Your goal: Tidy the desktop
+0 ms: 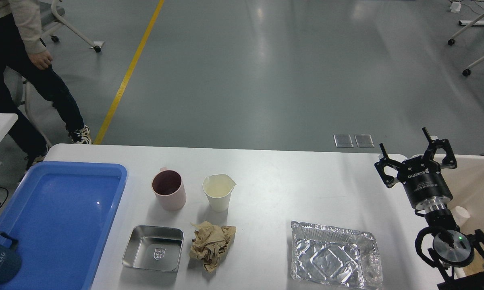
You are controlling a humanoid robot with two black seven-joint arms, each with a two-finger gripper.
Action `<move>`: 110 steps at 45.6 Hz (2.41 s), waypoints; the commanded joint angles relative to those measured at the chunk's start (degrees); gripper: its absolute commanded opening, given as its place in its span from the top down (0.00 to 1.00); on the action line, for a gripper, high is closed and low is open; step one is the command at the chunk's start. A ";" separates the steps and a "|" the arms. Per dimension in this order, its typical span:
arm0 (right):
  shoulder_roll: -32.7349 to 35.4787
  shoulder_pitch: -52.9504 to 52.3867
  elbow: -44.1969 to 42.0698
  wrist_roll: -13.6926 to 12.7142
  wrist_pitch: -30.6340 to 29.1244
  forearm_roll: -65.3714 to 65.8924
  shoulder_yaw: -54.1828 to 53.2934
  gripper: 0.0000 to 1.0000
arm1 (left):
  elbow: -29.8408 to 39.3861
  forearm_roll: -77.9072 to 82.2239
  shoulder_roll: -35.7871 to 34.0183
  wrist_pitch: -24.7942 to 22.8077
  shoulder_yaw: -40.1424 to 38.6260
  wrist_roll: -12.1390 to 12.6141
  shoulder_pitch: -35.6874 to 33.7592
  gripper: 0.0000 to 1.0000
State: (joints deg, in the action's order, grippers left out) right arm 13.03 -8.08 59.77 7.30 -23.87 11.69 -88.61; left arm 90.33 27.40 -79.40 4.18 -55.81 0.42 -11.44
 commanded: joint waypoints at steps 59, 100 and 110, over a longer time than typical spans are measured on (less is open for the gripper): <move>0.68 1.14 0.44 0.00 0.05 0.88 0.01 0.00 | -25.73 20.15 44.42 -3.92 50.01 3.89 -35.85 0.05; 0.77 1.31 0.44 0.00 0.05 0.97 0.10 0.00 | -32.33 20.15 48.11 -4.00 58.36 2.92 -36.72 0.57; 0.77 1.31 0.35 0.00 0.05 0.97 0.10 0.00 | -32.33 20.23 48.46 -4.00 59.33 2.48 -36.72 0.72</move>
State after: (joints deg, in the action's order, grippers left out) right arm 13.82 -6.76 60.20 7.26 -23.82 12.66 -88.51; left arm 58.00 47.56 -31.02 0.26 3.11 3.17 -48.15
